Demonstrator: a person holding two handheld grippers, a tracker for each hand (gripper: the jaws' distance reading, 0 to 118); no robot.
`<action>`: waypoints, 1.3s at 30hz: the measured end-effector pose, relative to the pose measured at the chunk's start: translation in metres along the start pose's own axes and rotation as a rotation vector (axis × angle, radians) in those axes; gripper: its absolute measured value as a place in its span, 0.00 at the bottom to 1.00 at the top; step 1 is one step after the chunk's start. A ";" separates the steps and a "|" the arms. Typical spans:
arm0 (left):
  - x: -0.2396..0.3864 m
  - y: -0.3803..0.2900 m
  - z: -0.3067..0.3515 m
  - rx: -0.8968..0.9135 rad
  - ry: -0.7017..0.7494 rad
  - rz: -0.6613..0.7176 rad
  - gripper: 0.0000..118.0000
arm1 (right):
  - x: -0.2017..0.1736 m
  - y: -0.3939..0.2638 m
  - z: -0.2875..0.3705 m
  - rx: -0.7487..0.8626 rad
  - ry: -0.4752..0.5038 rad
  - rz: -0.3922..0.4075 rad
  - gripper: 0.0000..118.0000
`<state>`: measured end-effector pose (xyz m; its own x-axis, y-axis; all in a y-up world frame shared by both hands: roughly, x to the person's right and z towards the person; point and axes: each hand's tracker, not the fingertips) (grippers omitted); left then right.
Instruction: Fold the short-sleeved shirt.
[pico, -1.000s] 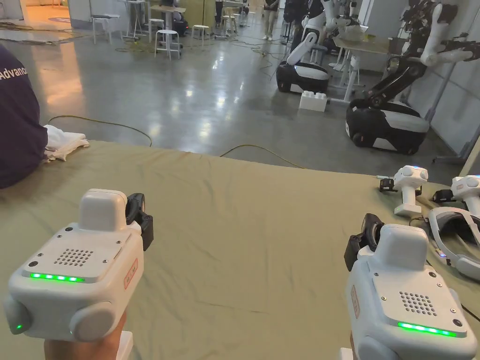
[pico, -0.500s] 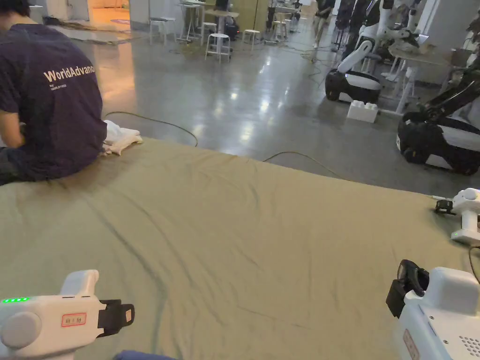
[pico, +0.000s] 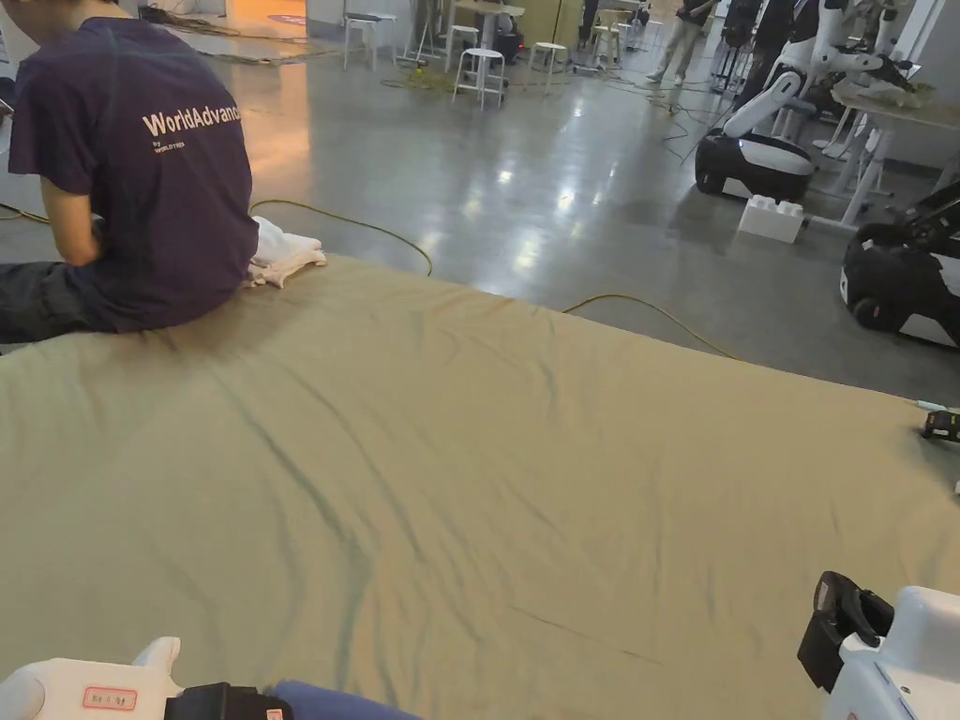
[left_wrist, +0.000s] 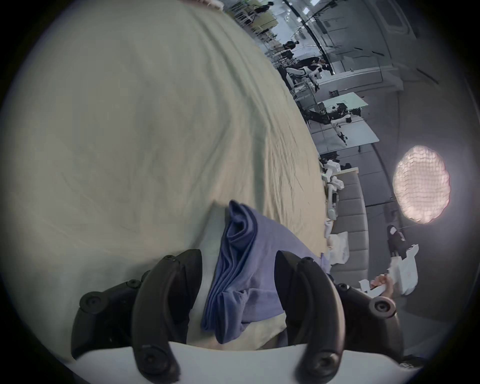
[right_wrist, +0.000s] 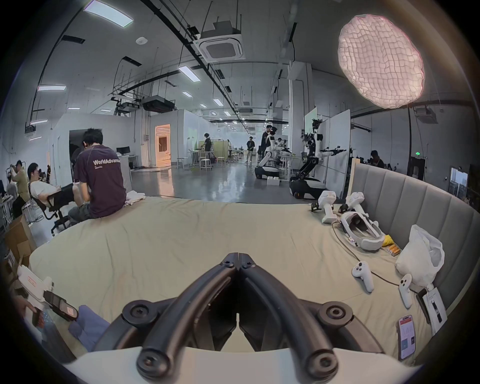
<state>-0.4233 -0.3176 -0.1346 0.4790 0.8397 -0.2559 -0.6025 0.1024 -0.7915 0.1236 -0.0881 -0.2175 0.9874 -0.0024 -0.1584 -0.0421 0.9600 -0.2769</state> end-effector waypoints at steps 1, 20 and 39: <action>-0.007 -0.001 0.000 0.010 -0.070 0.042 0.55 | 0.000 0.000 0.000 -0.004 0.005 -0.005 0.00; 0.023 -0.012 -0.037 -0.076 0.025 -0.072 0.09 | -0.012 -0.004 -0.005 -0.057 0.046 0.008 0.00; 0.112 0.008 0.078 0.075 0.394 -0.329 0.09 | 0.009 -0.006 -0.003 -0.050 0.041 -0.011 0.00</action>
<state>-0.4238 -0.1816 -0.1262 0.8463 0.4934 -0.2009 -0.4164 0.3775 -0.8271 0.1327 -0.0945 -0.2204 0.9808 -0.0255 -0.1932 -0.0397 0.9445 -0.3261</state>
